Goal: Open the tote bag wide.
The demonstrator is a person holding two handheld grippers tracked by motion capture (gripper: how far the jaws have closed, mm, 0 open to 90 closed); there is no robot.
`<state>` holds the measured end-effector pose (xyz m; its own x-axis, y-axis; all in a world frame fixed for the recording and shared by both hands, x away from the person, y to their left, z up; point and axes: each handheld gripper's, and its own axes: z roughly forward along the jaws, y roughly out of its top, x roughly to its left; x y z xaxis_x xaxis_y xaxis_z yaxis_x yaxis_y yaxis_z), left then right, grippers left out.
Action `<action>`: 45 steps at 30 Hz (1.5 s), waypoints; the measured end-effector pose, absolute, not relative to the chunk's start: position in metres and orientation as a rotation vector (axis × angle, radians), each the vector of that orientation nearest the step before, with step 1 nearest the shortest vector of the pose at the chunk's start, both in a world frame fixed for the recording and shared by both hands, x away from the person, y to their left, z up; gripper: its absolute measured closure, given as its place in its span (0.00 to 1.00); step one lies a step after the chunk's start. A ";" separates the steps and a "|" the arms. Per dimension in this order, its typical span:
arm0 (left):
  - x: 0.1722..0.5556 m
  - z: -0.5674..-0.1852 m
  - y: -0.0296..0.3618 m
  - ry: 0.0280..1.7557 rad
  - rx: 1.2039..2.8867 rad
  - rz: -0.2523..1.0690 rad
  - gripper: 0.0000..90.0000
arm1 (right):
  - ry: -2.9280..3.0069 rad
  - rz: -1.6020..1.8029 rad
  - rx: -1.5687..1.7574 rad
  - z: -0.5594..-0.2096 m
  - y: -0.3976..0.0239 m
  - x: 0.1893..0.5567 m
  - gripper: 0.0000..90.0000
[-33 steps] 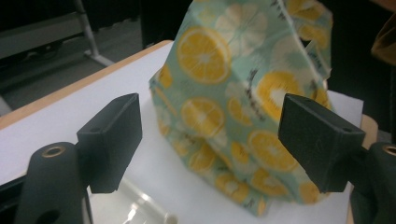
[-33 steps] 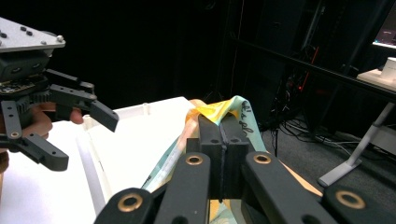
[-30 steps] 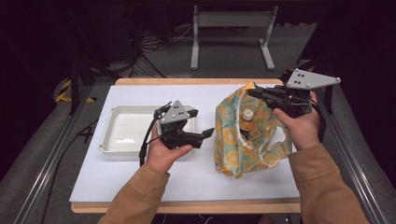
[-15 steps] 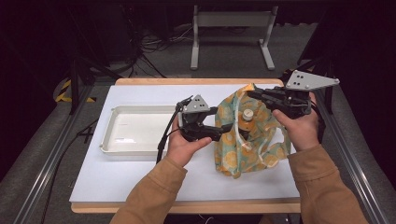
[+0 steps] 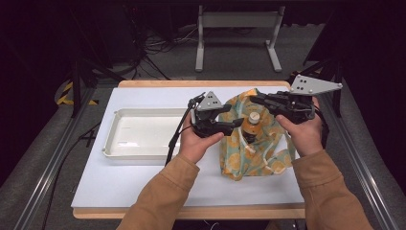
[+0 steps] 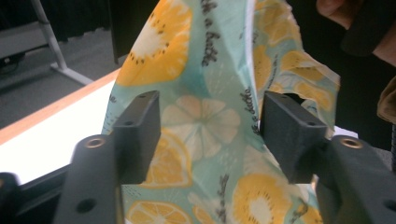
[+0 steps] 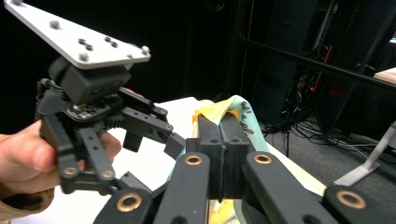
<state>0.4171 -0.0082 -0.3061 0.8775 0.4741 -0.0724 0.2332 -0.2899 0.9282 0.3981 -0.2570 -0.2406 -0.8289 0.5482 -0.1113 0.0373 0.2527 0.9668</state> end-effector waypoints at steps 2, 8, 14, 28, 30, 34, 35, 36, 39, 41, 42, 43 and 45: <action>0.419 -0.308 -0.010 0.535 1.879 0.251 0.50 | 2.104 1.607 0.530 -0.241 -0.257 0.398 1.00; 0.422 -0.310 -0.012 0.544 1.874 0.254 0.66 | 2.110 1.611 0.525 -0.243 -0.258 0.399 1.00; 0.419 -0.308 -0.014 0.529 1.888 0.313 1.00 | 2.114 1.608 0.527 -0.244 -0.261 0.398 1.00; 0.423 -0.307 -0.009 0.545 1.891 0.303 1.00 | 2.109 1.607 0.558 -0.242 -0.276 0.376 0.66; 0.424 -0.307 -0.007 0.550 1.888 0.304 1.00 | 2.109 1.597 0.546 -0.240 -0.280 0.370 0.62; 0.424 -0.306 -0.005 0.552 1.890 0.306 1.00 | 2.070 1.603 0.573 -0.242 -0.293 0.361 0.52; 0.424 -0.306 -0.005 0.554 1.886 0.312 1.00 | 2.058 1.602 0.584 -0.243 -0.297 0.360 0.50; 0.424 -0.306 -0.004 0.554 1.886 0.317 1.00 | 2.046 1.601 0.598 -0.245 -0.301 0.359 0.49; 0.425 -0.306 -0.001 0.557 1.886 0.318 1.00 | 2.030 1.572 0.626 -0.250 -0.310 0.358 0.45; 0.425 -0.306 0.001 0.561 1.887 0.319 1.00 | 2.036 1.541 0.656 -0.259 -0.319 0.359 0.42; 0.425 -0.306 0.002 0.564 1.884 0.315 1.00 | 2.045 1.524 0.680 -0.265 -0.323 0.360 0.41; 0.425 -0.306 0.003 0.568 1.883 0.314 1.00 | 2.049 1.511 0.696 -0.269 -0.327 0.361 0.41; 0.425 -0.306 0.004 0.569 1.879 0.316 1.00 | 2.052 1.502 0.731 -0.278 -0.333 0.363 0.39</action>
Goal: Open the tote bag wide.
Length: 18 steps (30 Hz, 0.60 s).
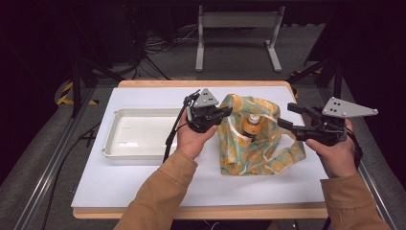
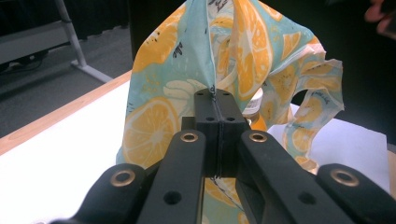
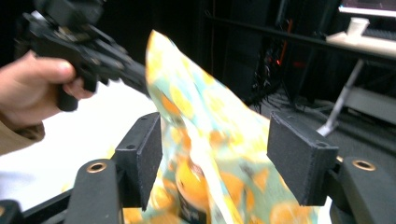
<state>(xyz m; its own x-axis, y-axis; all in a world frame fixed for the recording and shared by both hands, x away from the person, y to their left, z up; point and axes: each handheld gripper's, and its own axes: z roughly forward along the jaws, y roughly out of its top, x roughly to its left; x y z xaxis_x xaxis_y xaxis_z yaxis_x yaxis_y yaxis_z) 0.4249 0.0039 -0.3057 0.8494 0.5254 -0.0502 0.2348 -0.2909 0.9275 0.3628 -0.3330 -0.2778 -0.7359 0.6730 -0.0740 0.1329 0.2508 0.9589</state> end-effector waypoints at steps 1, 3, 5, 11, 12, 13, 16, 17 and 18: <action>0.425 -0.305 0.005 0.566 1.883 0.319 1.00 | 2.052 1.501 0.748 -0.283 -0.336 0.363 0.39; 0.425 -0.305 0.006 0.566 1.882 0.324 1.00 | 2.054 1.497 0.760 -0.288 -0.339 0.364 0.38; 0.425 -0.305 0.007 0.570 1.876 0.313 1.00 | 2.054 1.500 0.774 -0.297 -0.343 0.364 0.36; 0.426 -0.305 0.011 0.563 1.876 0.307 1.00 | 2.091 1.461 0.800 -0.318 -0.349 0.366 0.43; 0.425 -0.305 0.011 0.566 1.872 0.303 1.00 | 2.102 1.459 0.809 -0.322 -0.350 0.367 0.46; 0.425 -0.305 0.011 0.564 1.873 0.302 1.00 | 2.110 1.459 0.815 -0.325 -0.351 0.368 0.51; 0.425 -0.304 0.011 0.559 1.873 0.304 1.00 | 2.127 1.428 0.828 -0.333 -0.352 0.371 0.69; 0.425 -0.304 0.012 0.559 1.873 0.302 1.00 | 2.136 1.423 0.826 -0.335 -0.353 0.372 0.80; 0.425 -0.304 0.012 0.561 1.868 0.302 1.00 | 2.142 1.426 0.826 -0.336 -0.354 0.372 0.85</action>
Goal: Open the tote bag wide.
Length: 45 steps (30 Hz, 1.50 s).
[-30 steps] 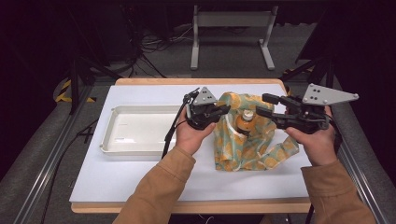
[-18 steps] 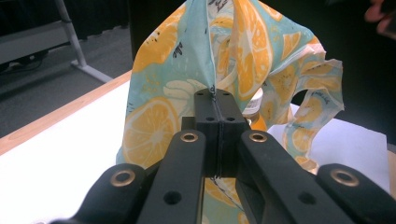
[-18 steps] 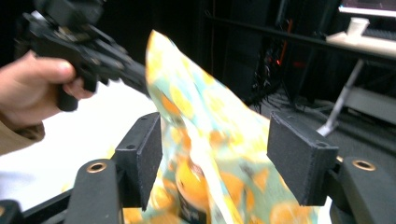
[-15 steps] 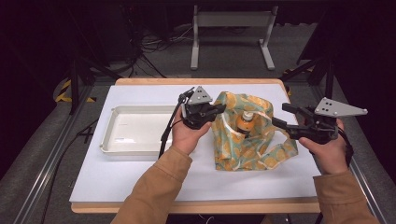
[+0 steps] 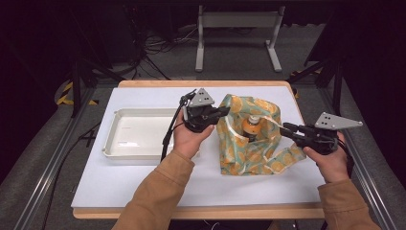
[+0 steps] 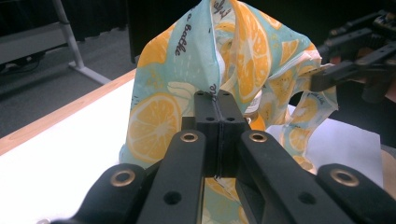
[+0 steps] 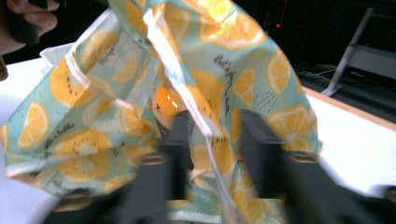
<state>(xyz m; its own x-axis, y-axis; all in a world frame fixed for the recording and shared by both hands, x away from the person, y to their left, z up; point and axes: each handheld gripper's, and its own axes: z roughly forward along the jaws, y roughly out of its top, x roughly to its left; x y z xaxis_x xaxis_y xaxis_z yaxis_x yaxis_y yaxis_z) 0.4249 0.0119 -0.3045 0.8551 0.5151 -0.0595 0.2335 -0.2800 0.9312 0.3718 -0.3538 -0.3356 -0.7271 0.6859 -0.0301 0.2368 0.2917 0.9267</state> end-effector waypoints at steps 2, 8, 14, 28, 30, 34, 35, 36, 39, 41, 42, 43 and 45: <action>0.425 -0.304 0.013 0.560 1.870 0.301 1.00 | 2.141 1.424 0.822 -0.336 -0.354 0.372 0.90; 0.428 -0.304 0.015 0.562 1.878 0.321 1.00 | 2.099 1.462 0.846 -0.332 -0.361 0.370 0.99; 0.431 -0.302 0.018 0.574 1.876 0.330 1.00 | 2.095 1.467 0.839 -0.327 -0.361 0.371 1.00; 0.455 -0.307 0.022 0.639 1.900 0.370 1.00 | 2.053 1.547 0.902 -0.317 -0.368 0.396 1.00; 0.457 -0.309 0.022 0.650 1.904 0.373 1.00 | 2.041 1.565 0.923 -0.319 -0.369 0.402 1.00; 0.464 -0.315 0.023 0.683 1.919 0.375 1.00 | 2.032 1.568 0.955 -0.325 -0.368 0.415 1.00; 0.465 -0.317 0.023 0.686 1.926 0.384 1.00 | 2.031 1.568 0.962 -0.327 -0.368 0.417 1.00; 0.467 -0.318 0.023 0.691 1.932 0.396 1.00 | 2.031 1.563 0.975 -0.328 -0.367 0.419 1.00; 0.468 -0.320 0.024 0.705 1.938 0.394 1.00 | 2.031 1.559 0.999 -0.332 -0.367 0.426 1.00; 0.470 -0.326 0.026 0.735 1.947 0.404 1.00 | 2.034 1.558 1.013 -0.335 -0.367 0.429 1.00; 0.471 -0.328 0.027 0.742 1.956 0.408 1.00 | 2.037 1.558 1.022 -0.337 -0.367 0.432 0.99; 0.472 -0.331 0.028 0.760 1.961 0.408 1.00 | 2.039 1.556 1.034 -0.339 -0.366 0.434 1.00; 0.475 -0.337 0.030 0.788 1.969 0.410 1.00 | 2.042 1.546 1.050 -0.342 -0.366 0.438 0.99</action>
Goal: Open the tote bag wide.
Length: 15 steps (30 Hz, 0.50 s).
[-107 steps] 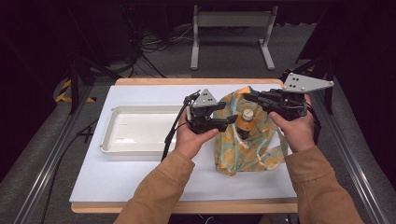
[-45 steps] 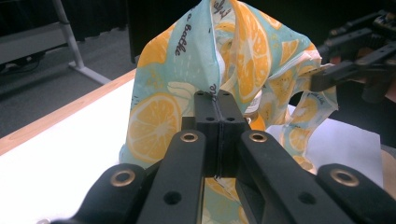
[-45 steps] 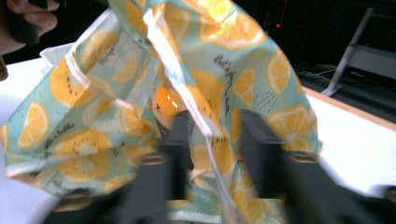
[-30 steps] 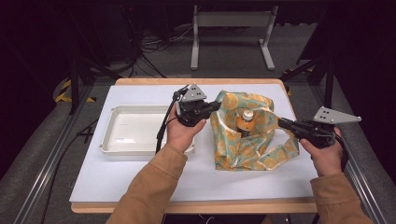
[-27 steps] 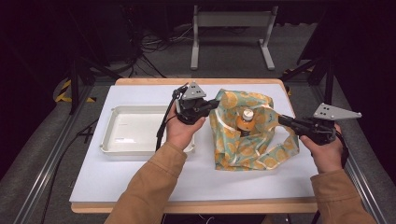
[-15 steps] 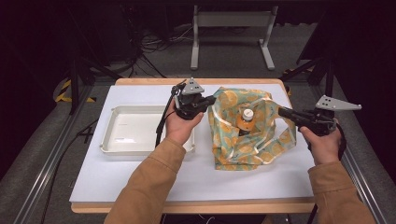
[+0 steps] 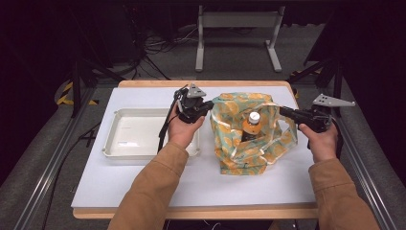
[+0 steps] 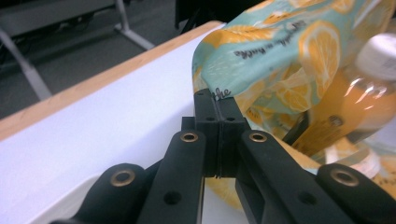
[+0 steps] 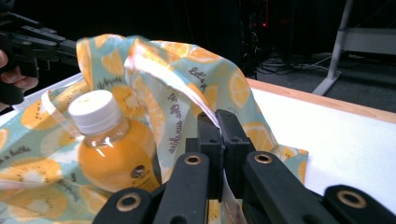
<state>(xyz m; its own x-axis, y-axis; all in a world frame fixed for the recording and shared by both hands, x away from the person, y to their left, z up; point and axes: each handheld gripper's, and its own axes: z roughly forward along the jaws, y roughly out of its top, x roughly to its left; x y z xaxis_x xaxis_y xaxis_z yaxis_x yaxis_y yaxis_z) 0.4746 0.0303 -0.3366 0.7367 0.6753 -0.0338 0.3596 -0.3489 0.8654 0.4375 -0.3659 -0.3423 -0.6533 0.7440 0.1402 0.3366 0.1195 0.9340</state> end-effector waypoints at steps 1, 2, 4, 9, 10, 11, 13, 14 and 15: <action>0.475 -0.339 0.031 0.795 1.973 0.405 1.00 | 2.045 1.543 1.055 -0.344 -0.366 0.439 0.99; 0.476 -0.342 0.031 0.806 1.979 0.411 1.00 | 2.046 1.542 1.061 -0.345 -0.365 0.440 0.99; 0.477 -0.346 0.030 0.823 1.997 0.411 1.00 | 2.050 1.535 1.083 -0.348 -0.364 0.443 0.98; 0.479 -0.353 0.029 0.835 2.019 0.410 1.00 | 2.056 1.508 1.131 -0.357 -0.366 0.450 0.98; 0.479 -0.354 0.029 0.839 2.029 0.408 1.00 | 2.060 1.501 1.136 -0.359 -0.366 0.452 0.98; 0.479 -0.355 0.028 0.841 2.031 0.412 1.00 | 2.063 1.493 1.146 -0.361 -0.367 0.453 0.98; 0.479 -0.357 0.028 0.841 2.036 0.409 1.00 | 2.068 1.479 1.161 -0.364 -0.368 0.454 0.98; 0.479 -0.358 0.027 0.843 2.042 0.405 1.00 | 2.068 1.480 1.168 -0.366 -0.368 0.455 0.98; 0.479 -0.359 0.027 0.840 2.044 0.406 1.00 | 2.070 1.473 1.177 -0.368 -0.369 0.455 0.98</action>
<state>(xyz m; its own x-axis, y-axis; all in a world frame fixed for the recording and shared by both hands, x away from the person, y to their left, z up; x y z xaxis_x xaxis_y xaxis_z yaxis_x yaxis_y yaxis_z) 0.4791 0.0271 -0.3590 0.7195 0.6941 -0.0244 0.4123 -0.3986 0.8192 0.4555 -0.3693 -0.3683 -0.5991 0.7798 0.1816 0.4273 0.1196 0.8962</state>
